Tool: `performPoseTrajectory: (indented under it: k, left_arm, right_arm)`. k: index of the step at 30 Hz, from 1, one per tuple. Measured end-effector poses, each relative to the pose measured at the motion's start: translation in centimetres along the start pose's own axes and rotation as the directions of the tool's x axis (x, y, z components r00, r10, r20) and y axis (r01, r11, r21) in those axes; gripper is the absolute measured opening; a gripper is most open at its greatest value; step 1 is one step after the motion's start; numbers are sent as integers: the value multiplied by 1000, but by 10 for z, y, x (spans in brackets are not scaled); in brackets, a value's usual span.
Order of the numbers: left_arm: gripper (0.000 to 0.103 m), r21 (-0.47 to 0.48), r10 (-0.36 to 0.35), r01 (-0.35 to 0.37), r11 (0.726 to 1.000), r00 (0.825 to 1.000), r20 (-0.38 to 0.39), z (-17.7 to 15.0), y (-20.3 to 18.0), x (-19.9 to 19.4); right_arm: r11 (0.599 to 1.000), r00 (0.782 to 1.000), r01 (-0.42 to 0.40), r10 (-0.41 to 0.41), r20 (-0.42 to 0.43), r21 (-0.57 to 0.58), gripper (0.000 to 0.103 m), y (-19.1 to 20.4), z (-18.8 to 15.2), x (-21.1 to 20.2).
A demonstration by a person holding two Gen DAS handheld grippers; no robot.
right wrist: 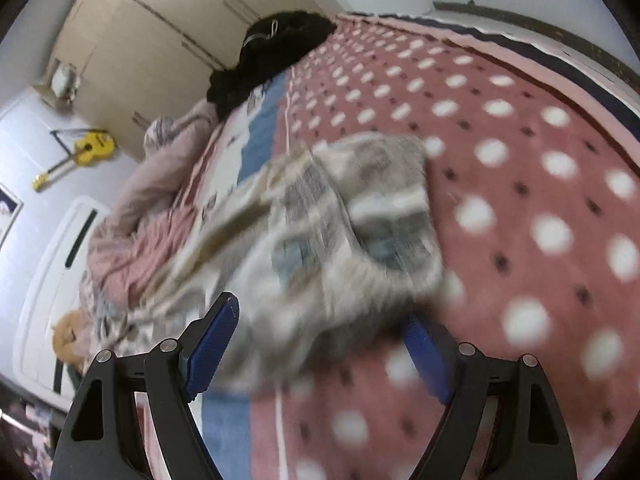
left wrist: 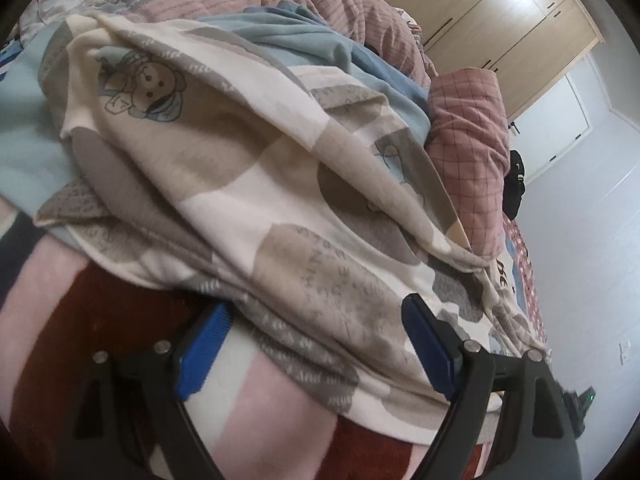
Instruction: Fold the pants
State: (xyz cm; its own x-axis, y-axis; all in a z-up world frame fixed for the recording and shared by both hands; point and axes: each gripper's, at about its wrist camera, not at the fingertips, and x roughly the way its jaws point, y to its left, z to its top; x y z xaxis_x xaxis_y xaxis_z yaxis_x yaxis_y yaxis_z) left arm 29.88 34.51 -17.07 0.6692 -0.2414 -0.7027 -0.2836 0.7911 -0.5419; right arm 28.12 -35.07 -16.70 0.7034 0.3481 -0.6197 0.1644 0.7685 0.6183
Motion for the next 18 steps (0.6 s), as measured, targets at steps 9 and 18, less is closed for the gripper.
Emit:
performPoseTrajectory:
  k: [9,18]
  left_arm:
    - [83,14,3,-3,1000,1000,-16,-22,-15,-22]
    - [83,79,-57,62,995,996,-67,-58,-62,-42]
  right_arm:
    - [978,975,184,-169,145,-102,7,16,4,-27]
    - [948,938,304,-282,200,-92,7,-44,4,-147]
